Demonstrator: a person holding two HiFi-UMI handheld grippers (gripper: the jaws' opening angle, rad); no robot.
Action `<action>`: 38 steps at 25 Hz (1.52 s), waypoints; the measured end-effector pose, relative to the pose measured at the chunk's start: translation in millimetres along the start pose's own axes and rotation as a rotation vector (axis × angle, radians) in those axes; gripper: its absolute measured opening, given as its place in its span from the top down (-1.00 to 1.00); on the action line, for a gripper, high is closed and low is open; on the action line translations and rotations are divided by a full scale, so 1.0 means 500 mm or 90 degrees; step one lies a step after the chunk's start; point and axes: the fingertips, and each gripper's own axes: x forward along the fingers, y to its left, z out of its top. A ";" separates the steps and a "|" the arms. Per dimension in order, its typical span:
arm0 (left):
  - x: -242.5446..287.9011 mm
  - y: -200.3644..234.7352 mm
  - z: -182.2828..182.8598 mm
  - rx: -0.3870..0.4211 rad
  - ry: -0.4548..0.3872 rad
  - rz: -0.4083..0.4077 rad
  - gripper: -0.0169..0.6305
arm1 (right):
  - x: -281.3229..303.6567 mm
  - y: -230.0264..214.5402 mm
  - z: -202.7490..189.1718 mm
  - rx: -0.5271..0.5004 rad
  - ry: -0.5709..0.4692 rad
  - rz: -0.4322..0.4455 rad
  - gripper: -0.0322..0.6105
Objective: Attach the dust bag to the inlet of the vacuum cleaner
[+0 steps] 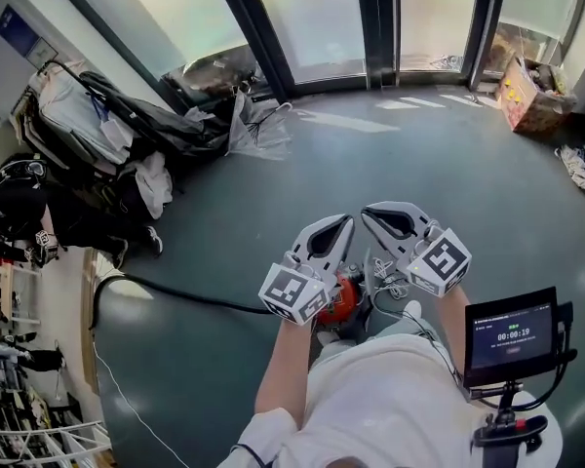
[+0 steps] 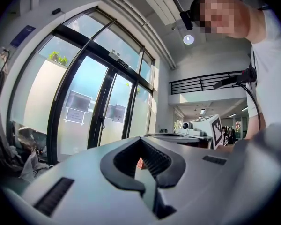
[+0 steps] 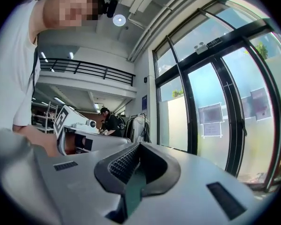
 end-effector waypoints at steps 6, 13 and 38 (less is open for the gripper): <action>0.003 0.023 0.074 -0.001 -0.013 0.024 0.93 | 0.015 -0.026 0.081 0.003 -0.023 -0.007 0.87; 0.047 0.009 0.101 0.020 -0.018 0.004 0.93 | -0.024 -0.085 0.108 0.005 -0.048 -0.057 0.87; 0.053 0.030 0.074 -0.012 -0.020 0.005 0.93 | -0.018 -0.084 0.076 0.016 -0.035 -0.073 0.87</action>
